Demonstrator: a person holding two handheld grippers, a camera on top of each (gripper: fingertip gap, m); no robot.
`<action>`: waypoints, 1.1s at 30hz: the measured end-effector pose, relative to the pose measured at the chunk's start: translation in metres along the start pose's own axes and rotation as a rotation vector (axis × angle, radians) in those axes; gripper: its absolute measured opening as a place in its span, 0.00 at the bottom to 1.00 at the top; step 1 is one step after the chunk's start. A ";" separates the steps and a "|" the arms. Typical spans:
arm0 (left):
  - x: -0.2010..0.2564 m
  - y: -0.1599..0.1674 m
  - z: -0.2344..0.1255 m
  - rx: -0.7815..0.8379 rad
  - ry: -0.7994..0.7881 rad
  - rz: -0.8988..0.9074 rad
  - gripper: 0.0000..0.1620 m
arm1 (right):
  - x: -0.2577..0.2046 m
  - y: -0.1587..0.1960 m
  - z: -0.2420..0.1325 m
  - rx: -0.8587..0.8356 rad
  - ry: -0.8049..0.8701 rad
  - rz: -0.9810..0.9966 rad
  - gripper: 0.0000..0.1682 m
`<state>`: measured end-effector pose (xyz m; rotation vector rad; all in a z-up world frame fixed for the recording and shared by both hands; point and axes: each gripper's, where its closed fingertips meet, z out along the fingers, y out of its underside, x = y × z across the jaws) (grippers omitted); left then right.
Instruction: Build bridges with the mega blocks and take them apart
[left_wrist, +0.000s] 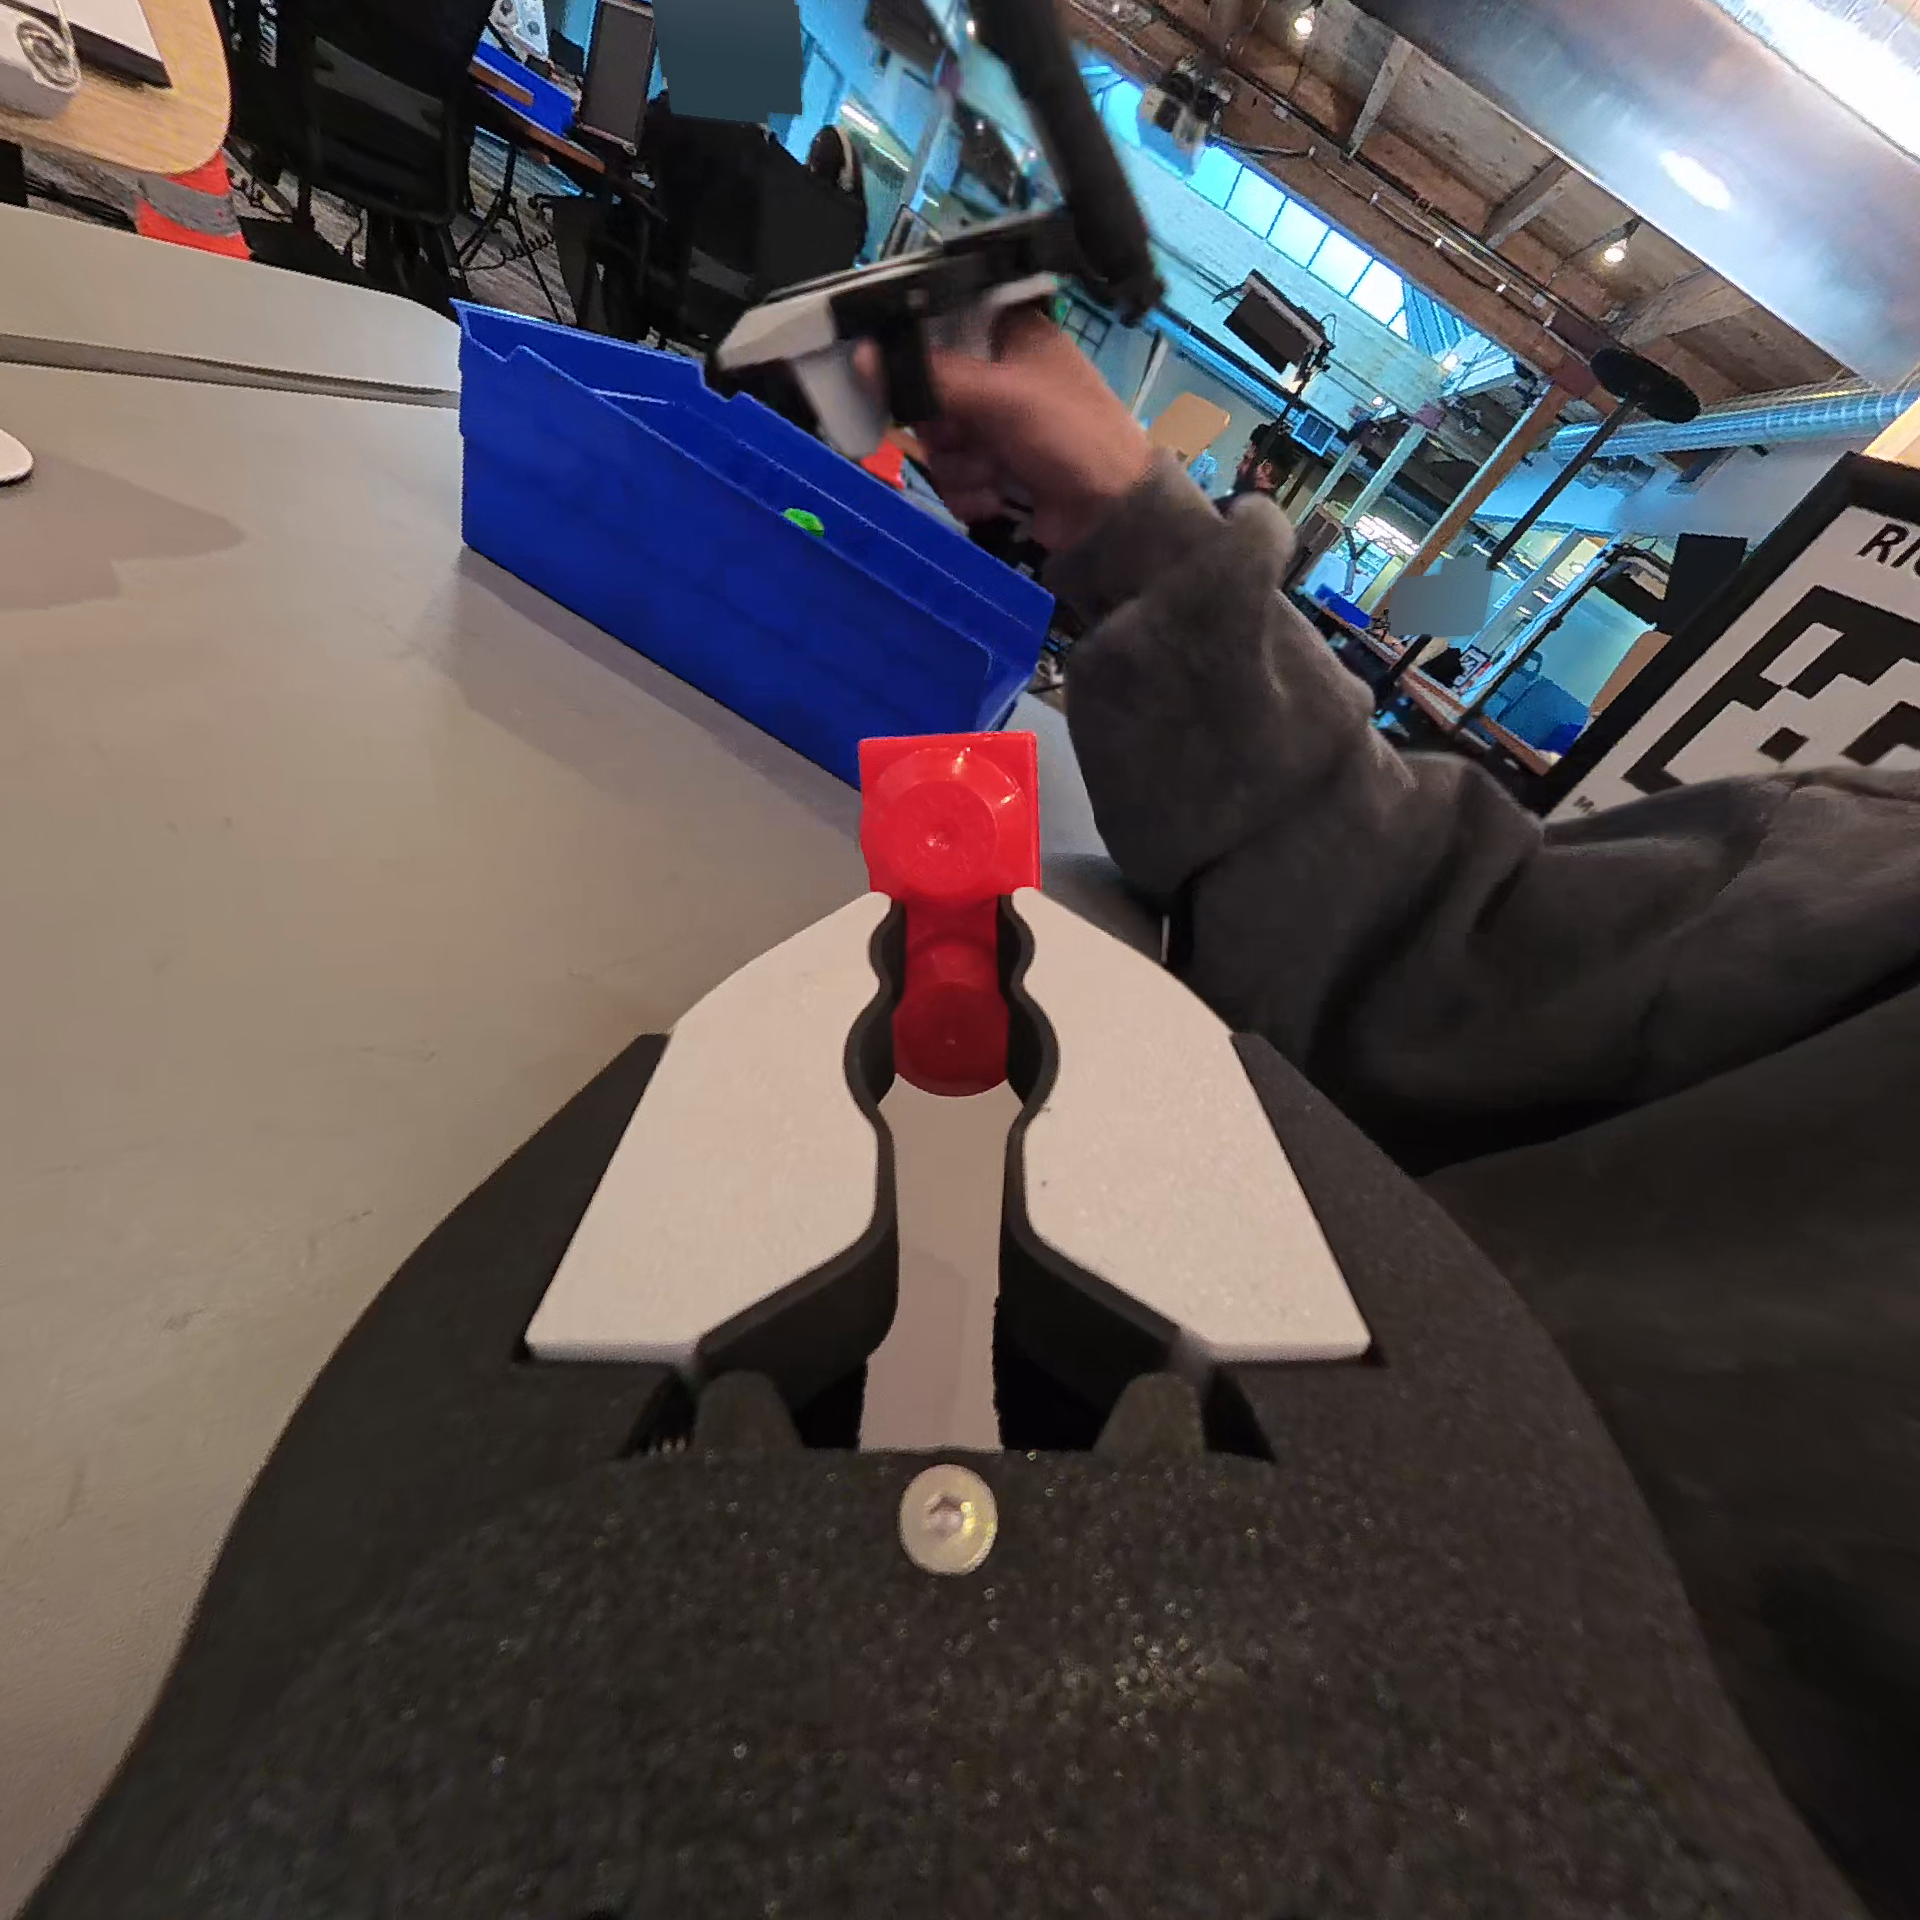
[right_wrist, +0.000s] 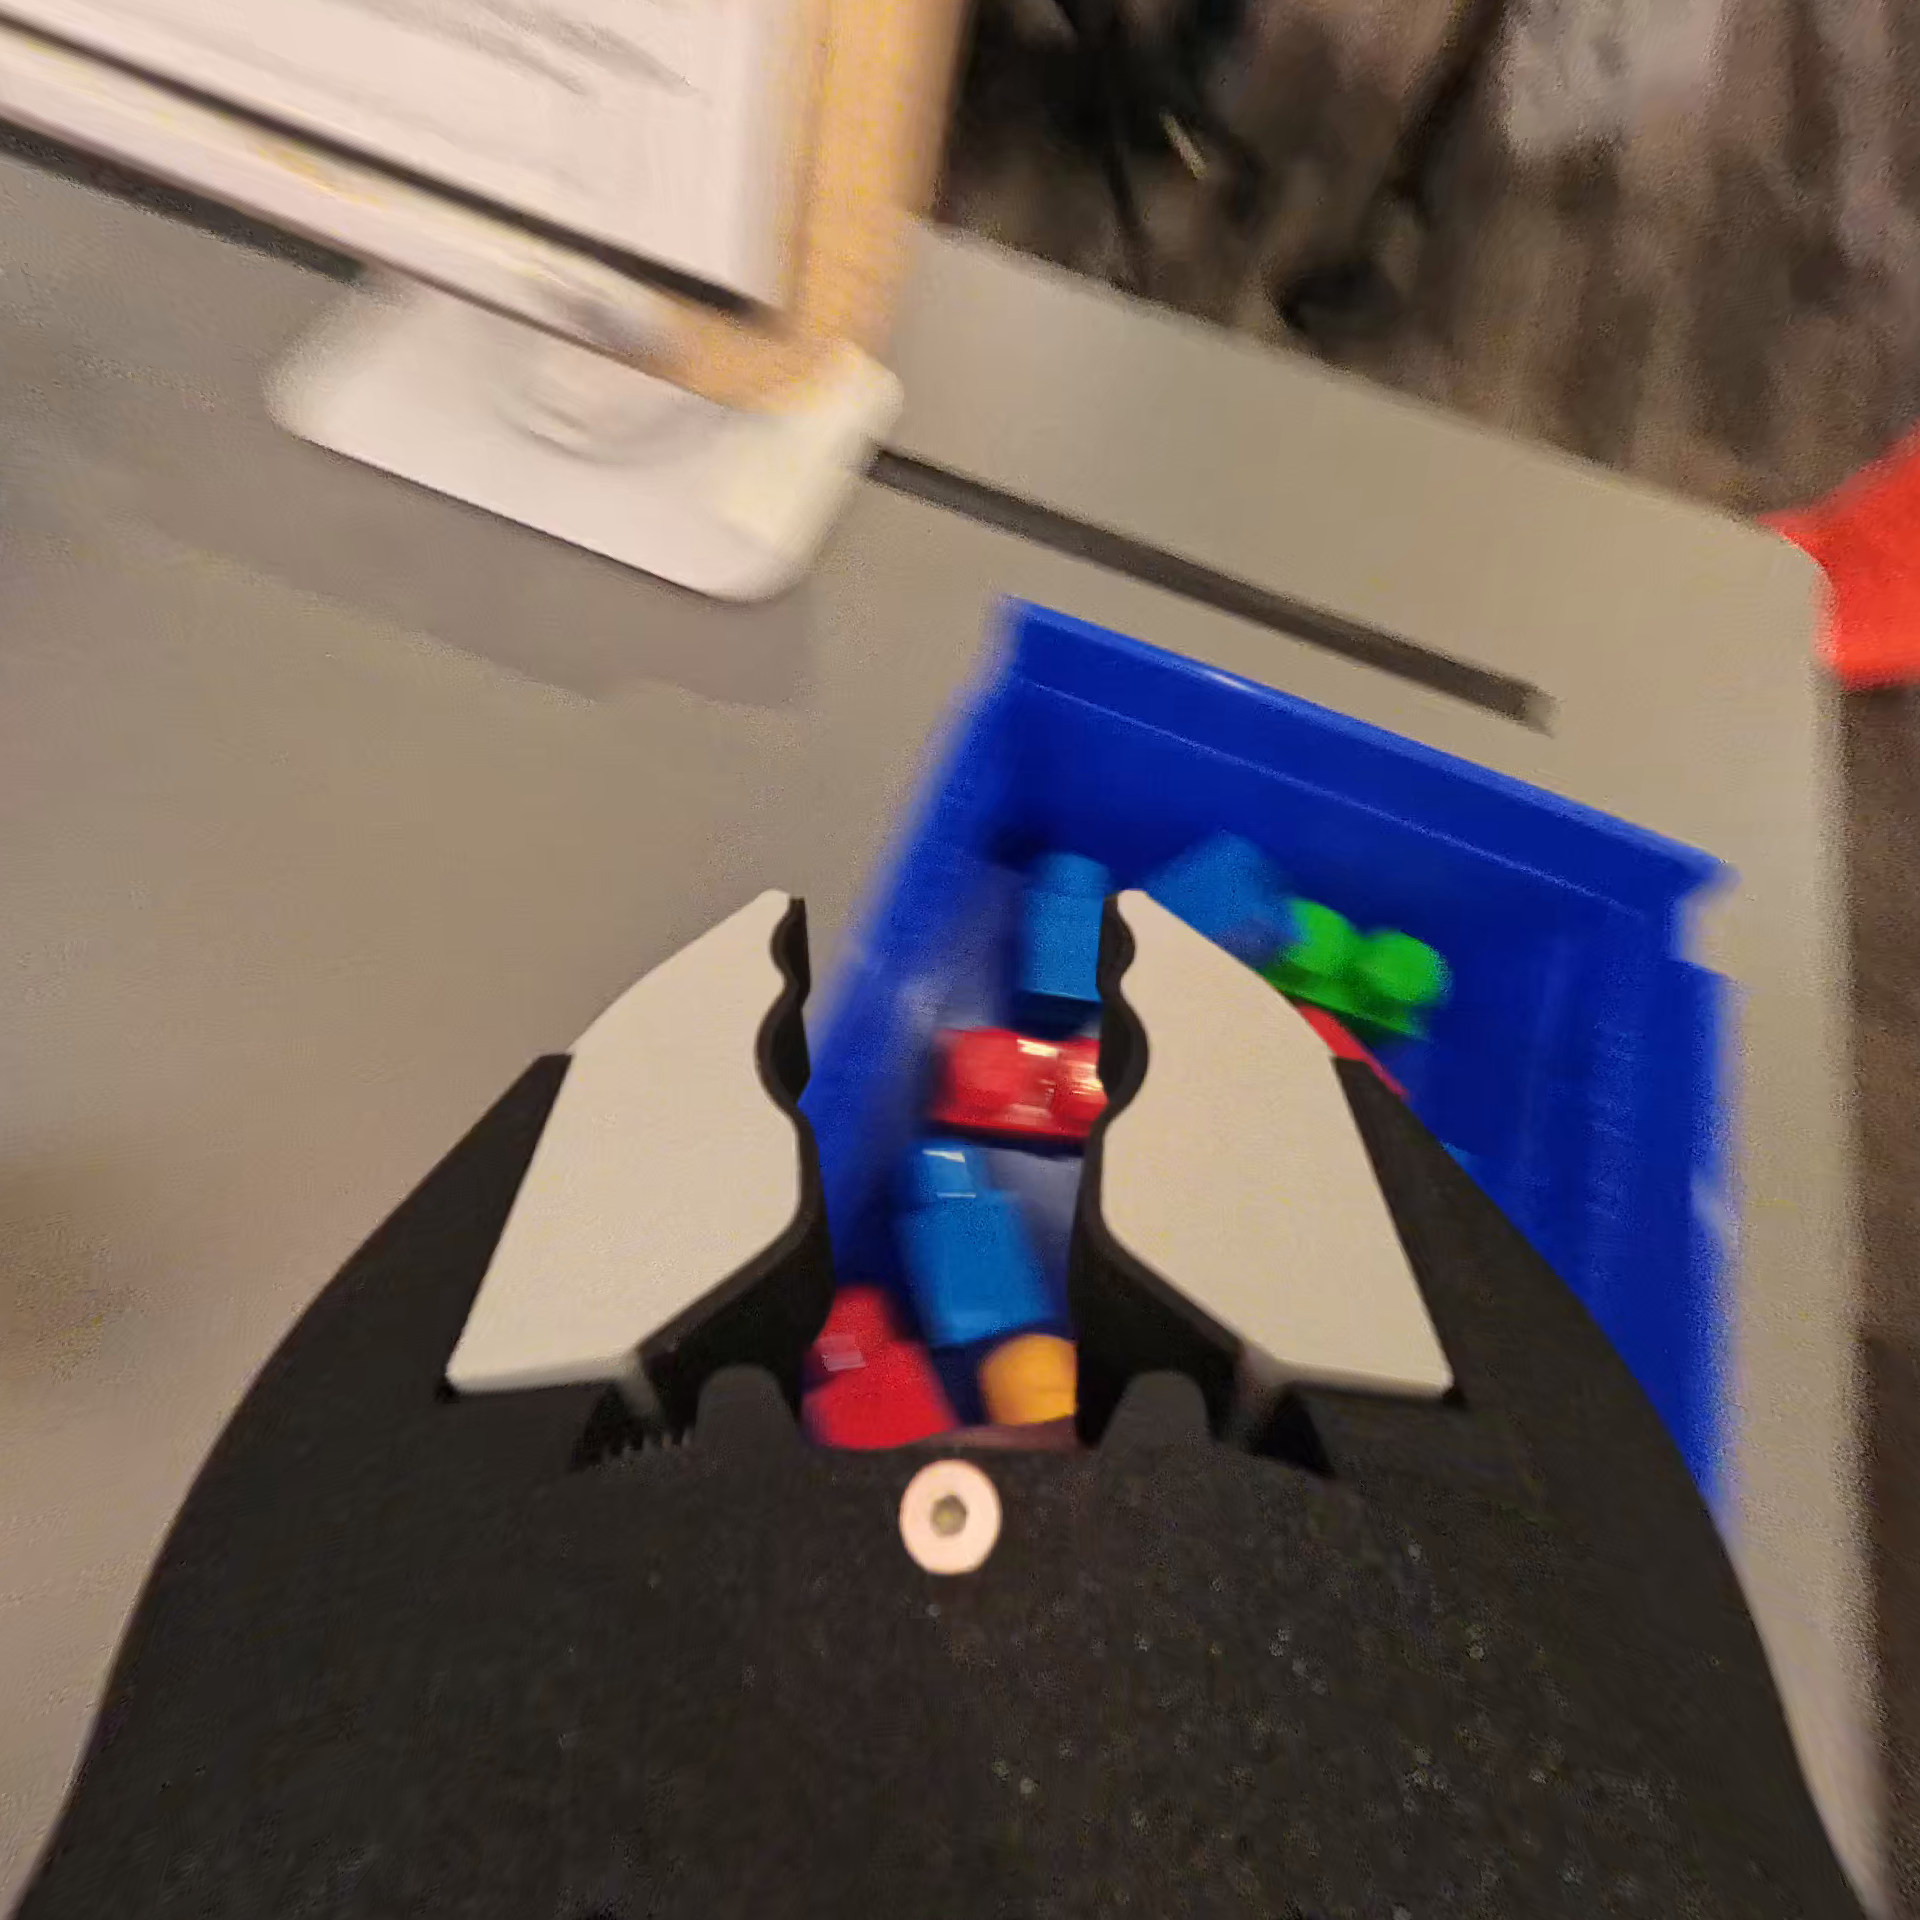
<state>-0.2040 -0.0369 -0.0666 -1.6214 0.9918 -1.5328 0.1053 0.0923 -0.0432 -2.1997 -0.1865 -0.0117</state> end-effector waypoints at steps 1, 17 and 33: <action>0.001 -0.001 0.000 0.004 0.008 -0.001 0.10 | -0.039 -0.007 -0.022 0.103 -0.136 -0.006 0.32; 0.018 -0.005 0.006 0.043 0.166 -0.069 0.10 | -0.301 0.093 -0.079 0.239 -1.066 0.257 0.33; -0.009 -0.021 -0.024 0.118 0.162 -0.154 0.09 | -0.245 0.072 -0.102 0.372 -1.053 0.244 0.21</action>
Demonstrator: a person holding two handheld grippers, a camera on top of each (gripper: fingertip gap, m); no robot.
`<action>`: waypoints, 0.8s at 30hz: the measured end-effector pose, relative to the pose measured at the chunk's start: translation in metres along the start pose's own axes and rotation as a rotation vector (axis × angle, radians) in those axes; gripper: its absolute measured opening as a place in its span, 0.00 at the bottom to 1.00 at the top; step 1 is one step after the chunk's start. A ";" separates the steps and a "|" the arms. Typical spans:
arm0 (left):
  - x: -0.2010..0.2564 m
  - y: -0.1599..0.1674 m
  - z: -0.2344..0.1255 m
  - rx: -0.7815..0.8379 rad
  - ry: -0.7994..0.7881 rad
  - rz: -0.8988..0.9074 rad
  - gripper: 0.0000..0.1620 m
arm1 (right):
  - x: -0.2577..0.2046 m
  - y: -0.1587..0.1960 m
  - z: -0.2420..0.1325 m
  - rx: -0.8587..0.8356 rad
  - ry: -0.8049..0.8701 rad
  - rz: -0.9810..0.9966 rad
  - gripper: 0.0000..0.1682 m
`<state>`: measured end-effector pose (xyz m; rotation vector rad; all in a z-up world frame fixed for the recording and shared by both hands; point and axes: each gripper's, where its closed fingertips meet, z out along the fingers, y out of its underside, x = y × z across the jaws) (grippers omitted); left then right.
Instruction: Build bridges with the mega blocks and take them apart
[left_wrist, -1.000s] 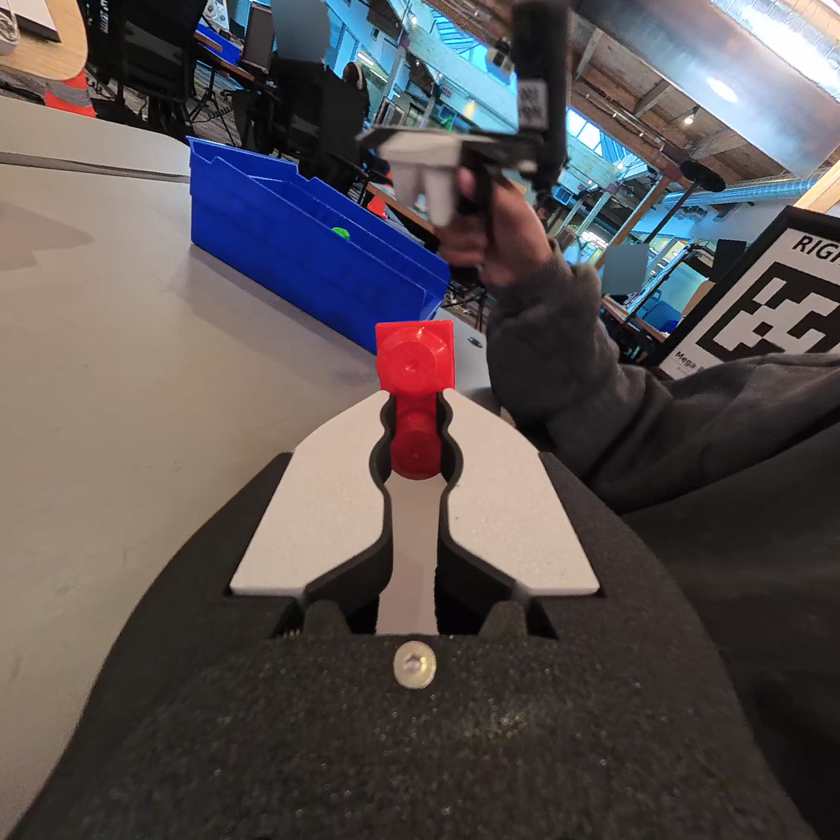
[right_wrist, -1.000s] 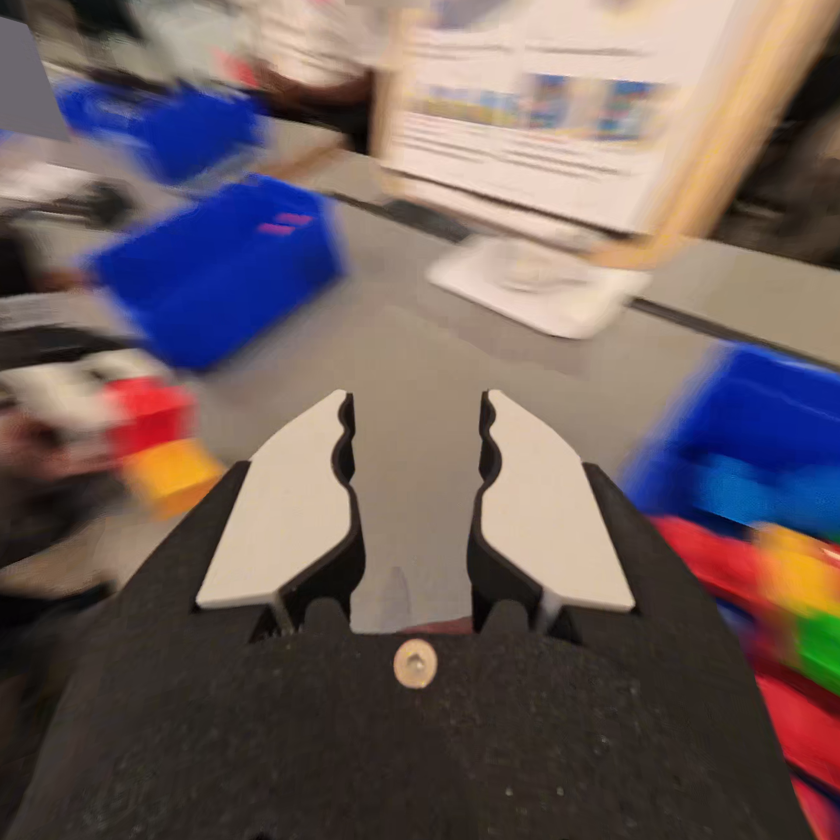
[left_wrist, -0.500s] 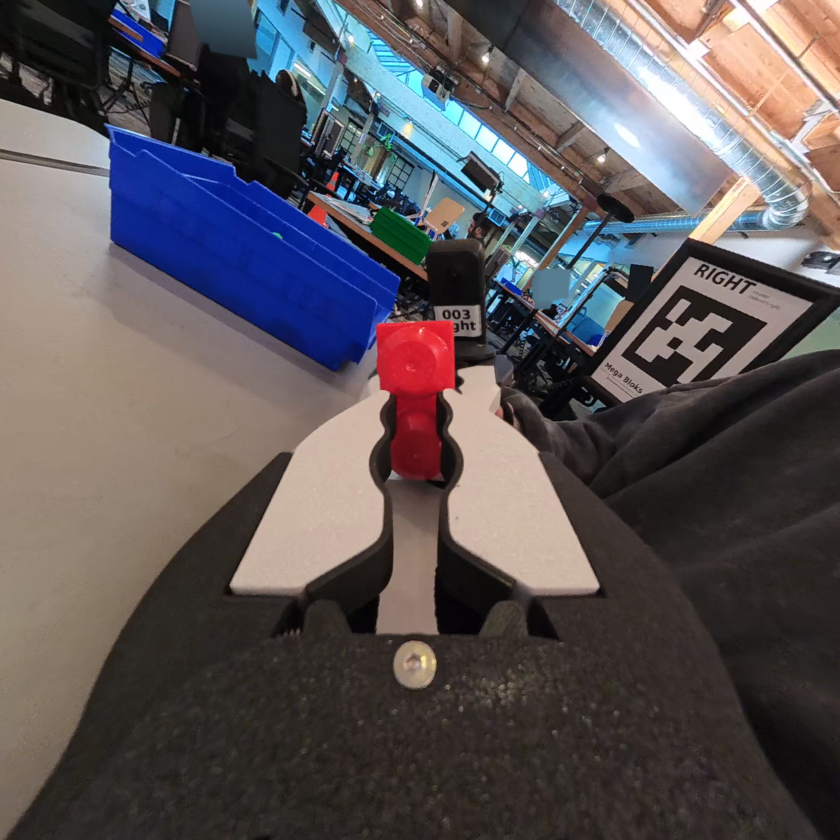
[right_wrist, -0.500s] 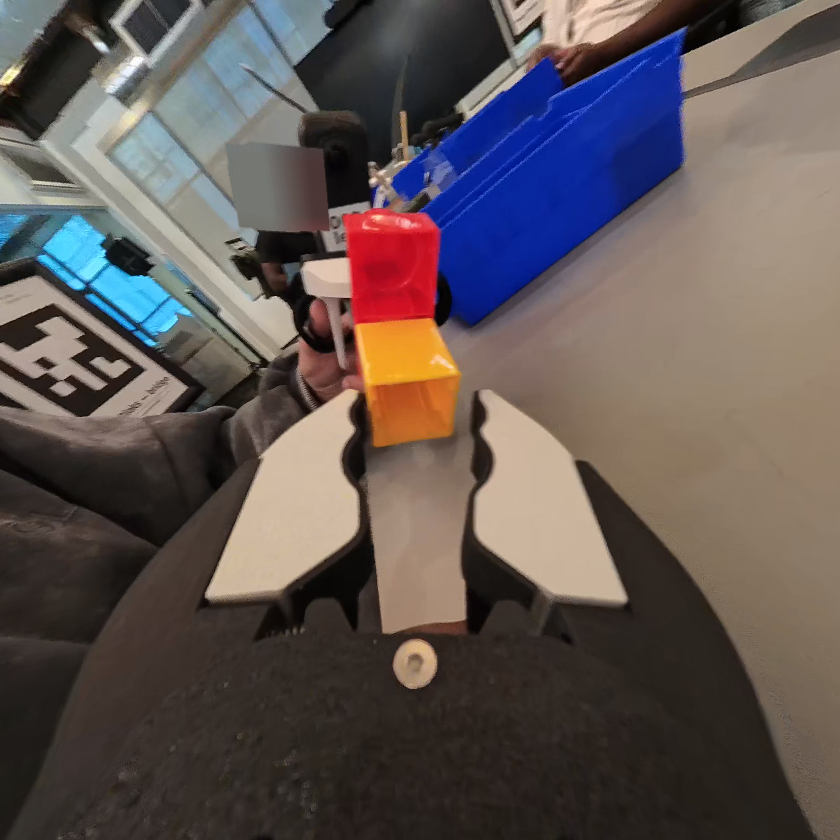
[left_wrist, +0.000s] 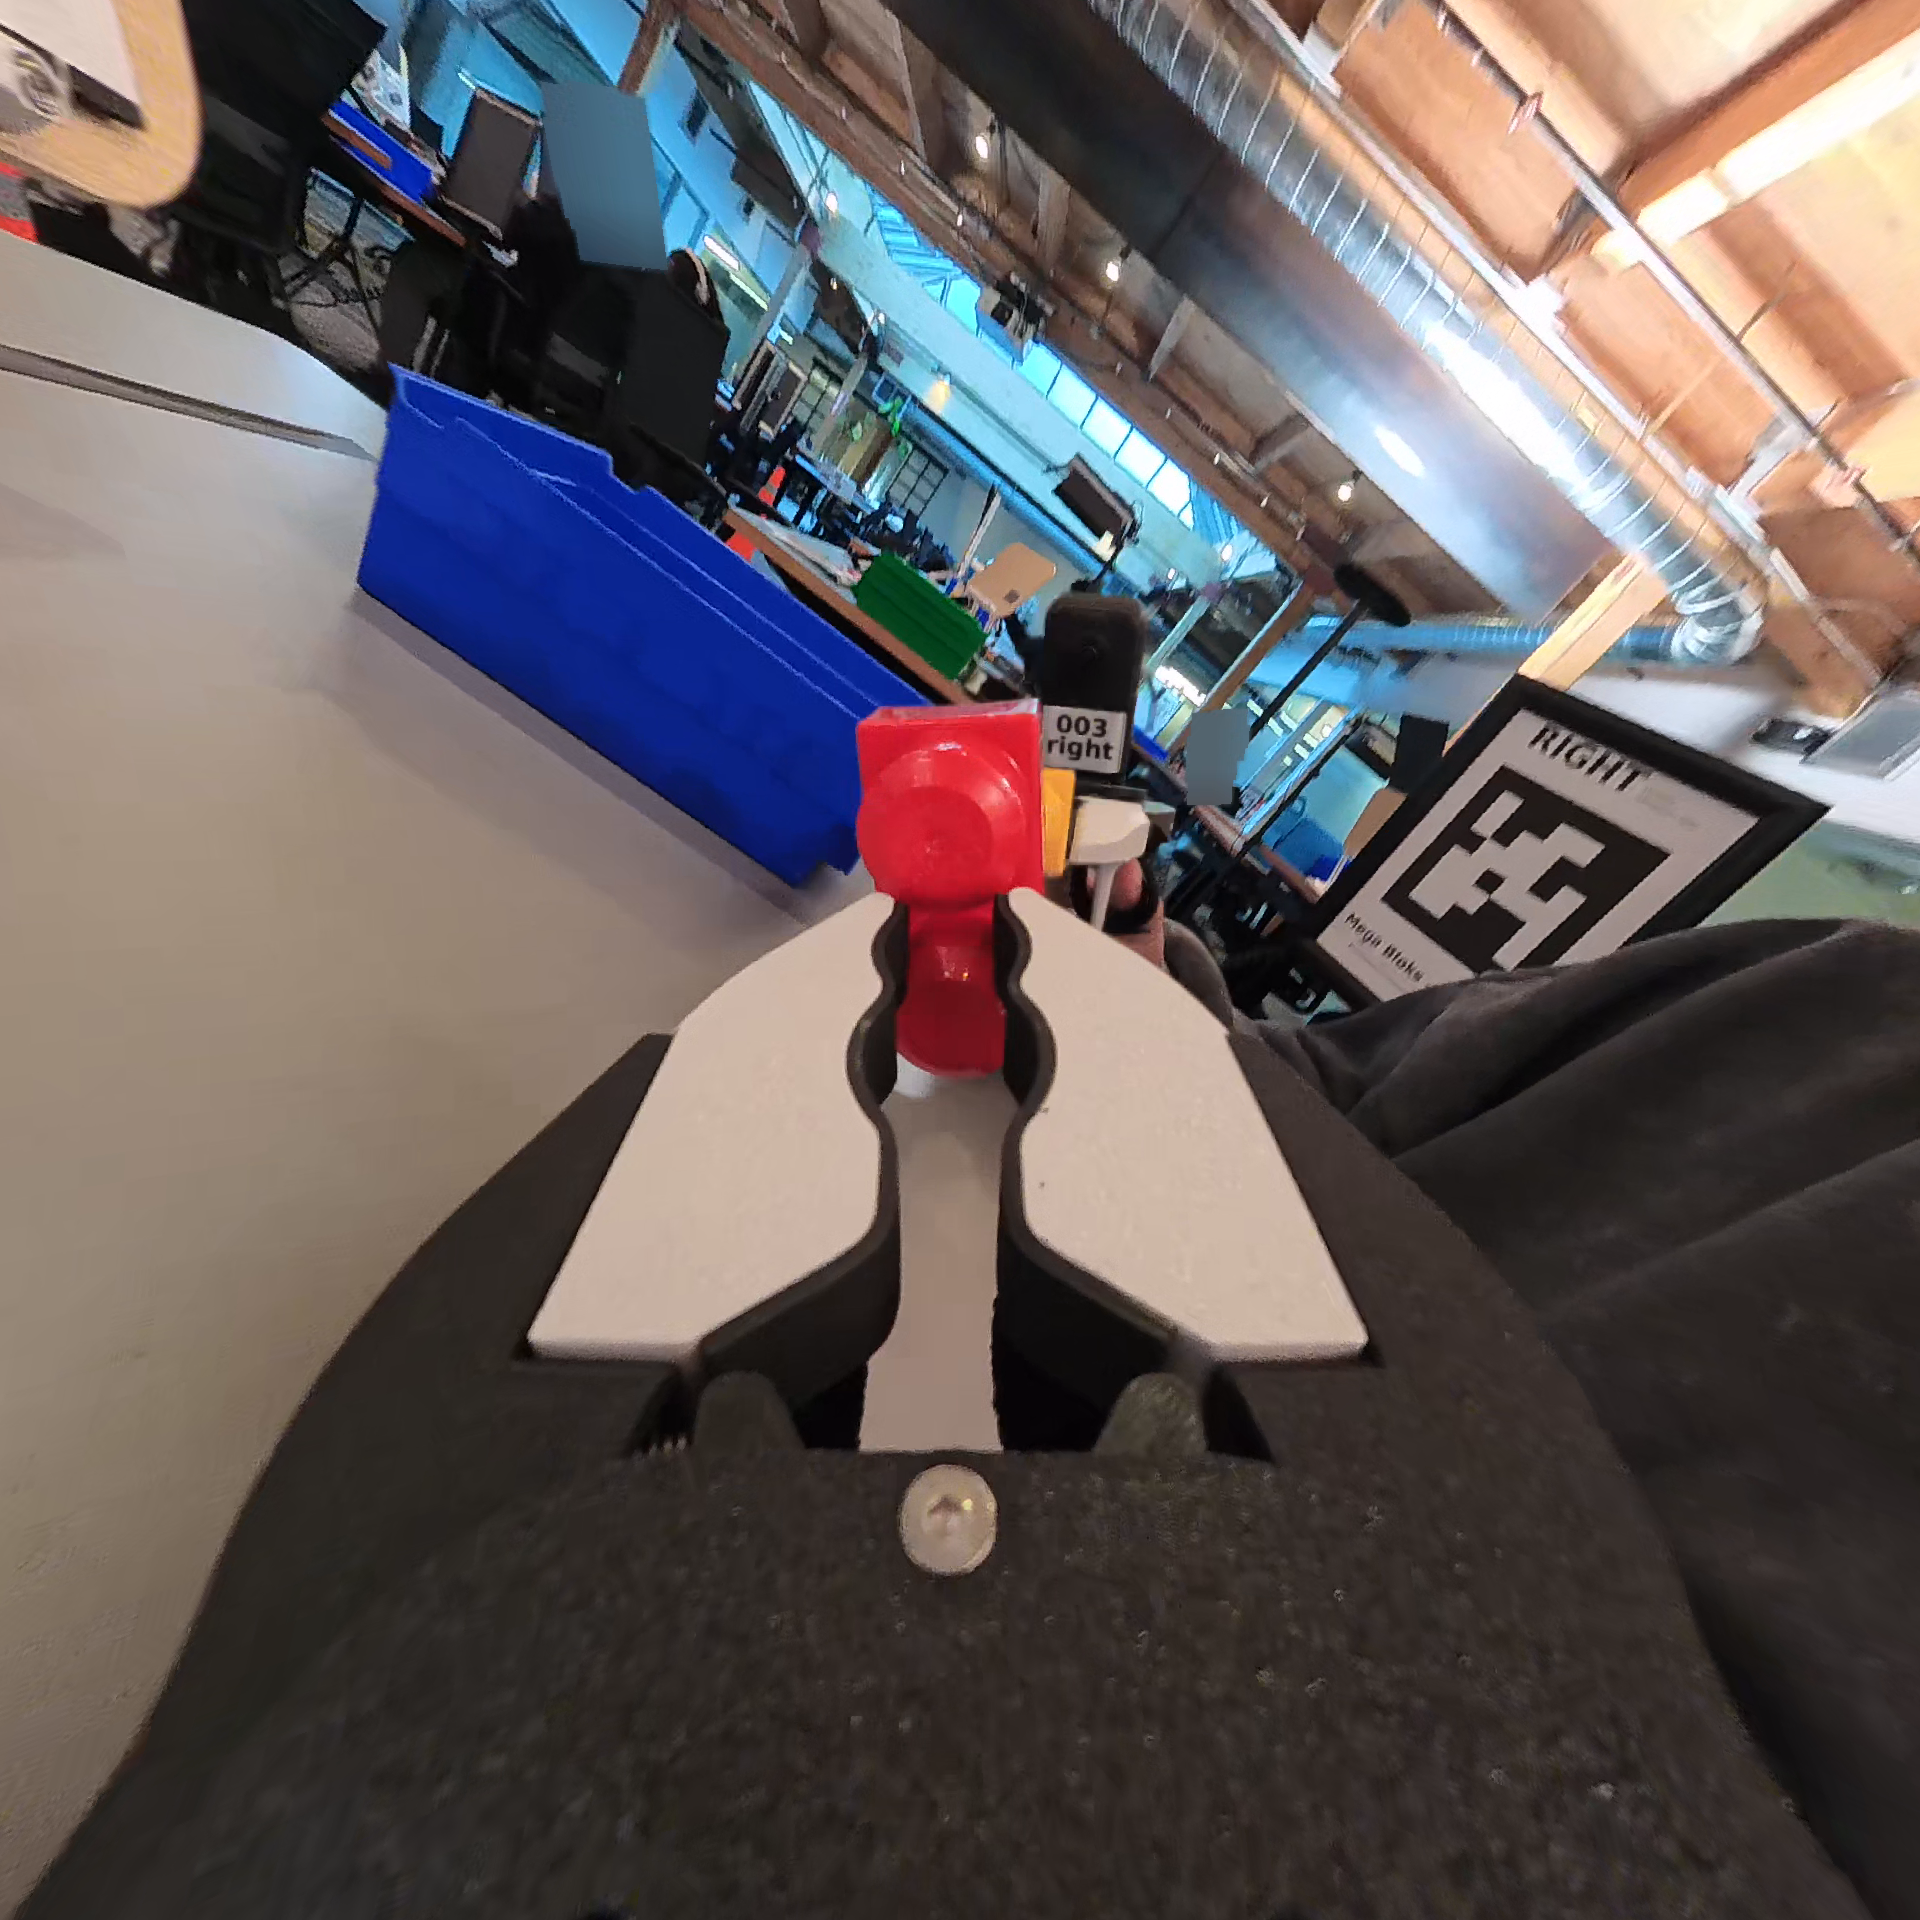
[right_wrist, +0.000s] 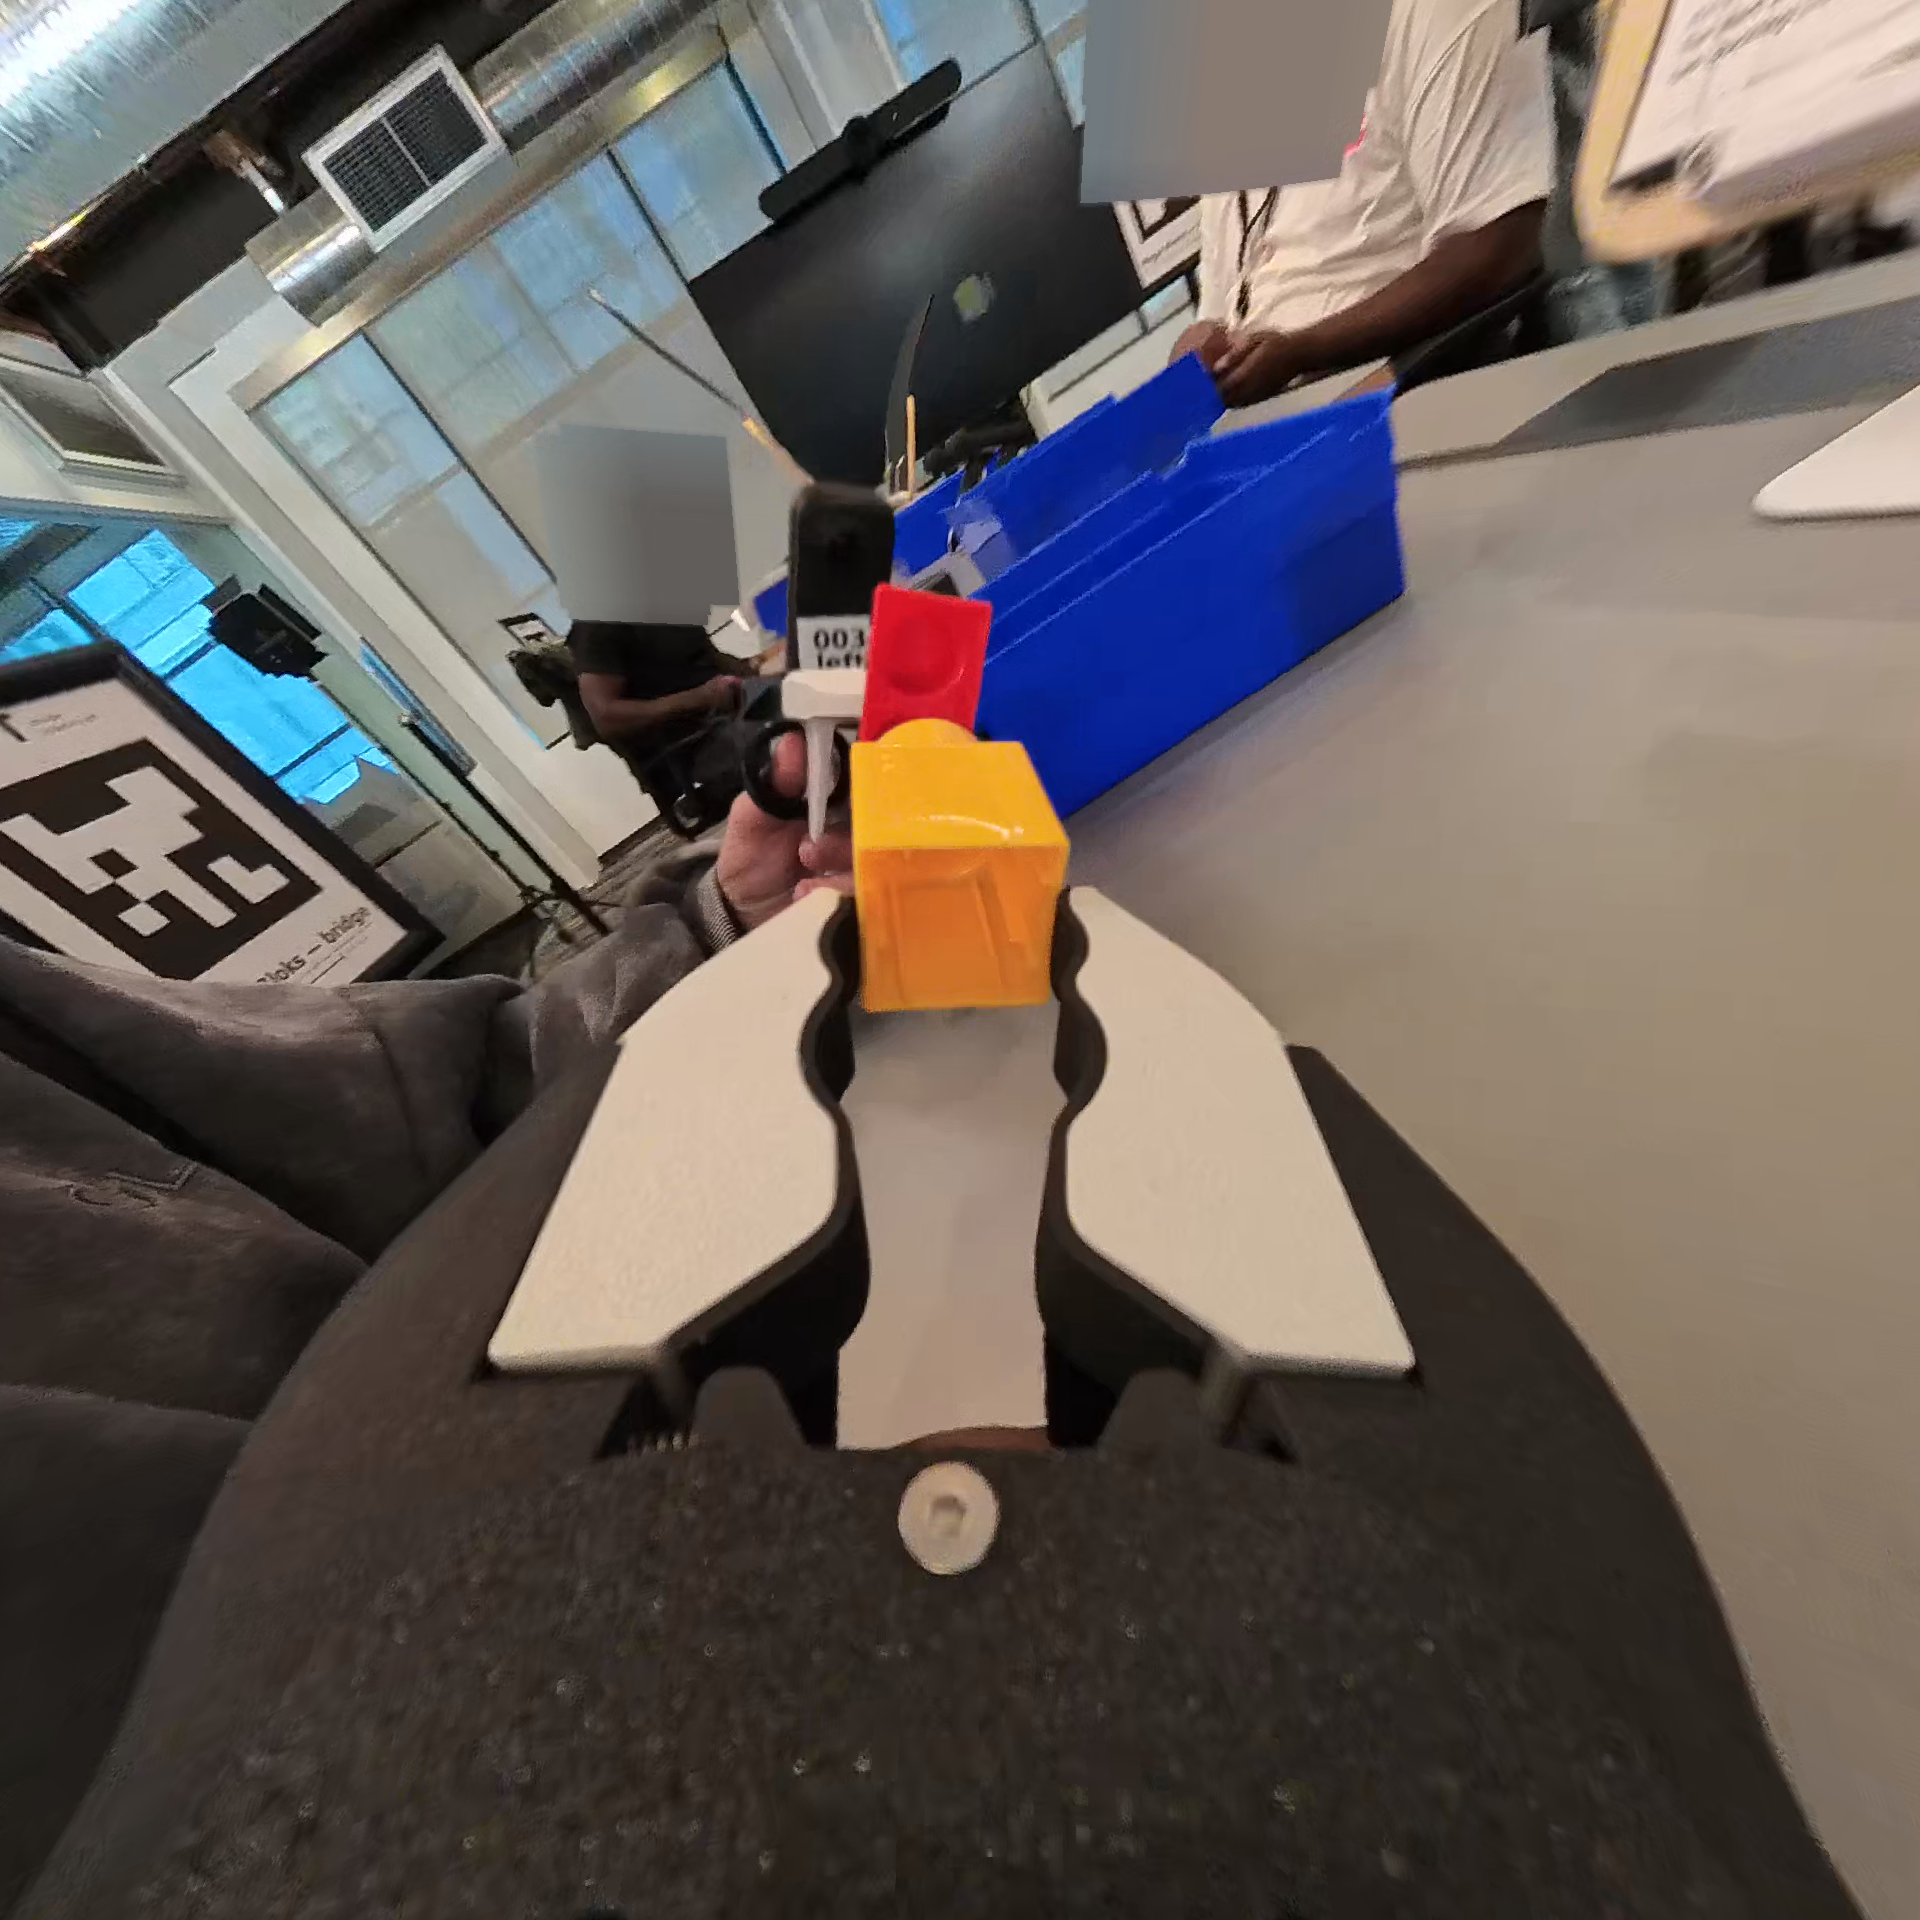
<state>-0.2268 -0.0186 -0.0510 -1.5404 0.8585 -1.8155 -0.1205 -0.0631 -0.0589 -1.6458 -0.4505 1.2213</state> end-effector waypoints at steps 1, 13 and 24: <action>-0.001 -0.003 -0.003 0.015 0.002 -0.009 0.09 | 0.003 -0.010 -0.010 0.016 0.022 -0.022 0.21; 0.000 0.020 0.015 -0.109 -0.060 0.092 0.09 | 0.068 -0.096 -0.148 0.108 0.515 -0.114 0.21; 0.007 0.034 0.028 -0.170 -0.046 0.107 0.09 | 0.180 -0.034 -0.194 -0.527 0.984 0.031 0.22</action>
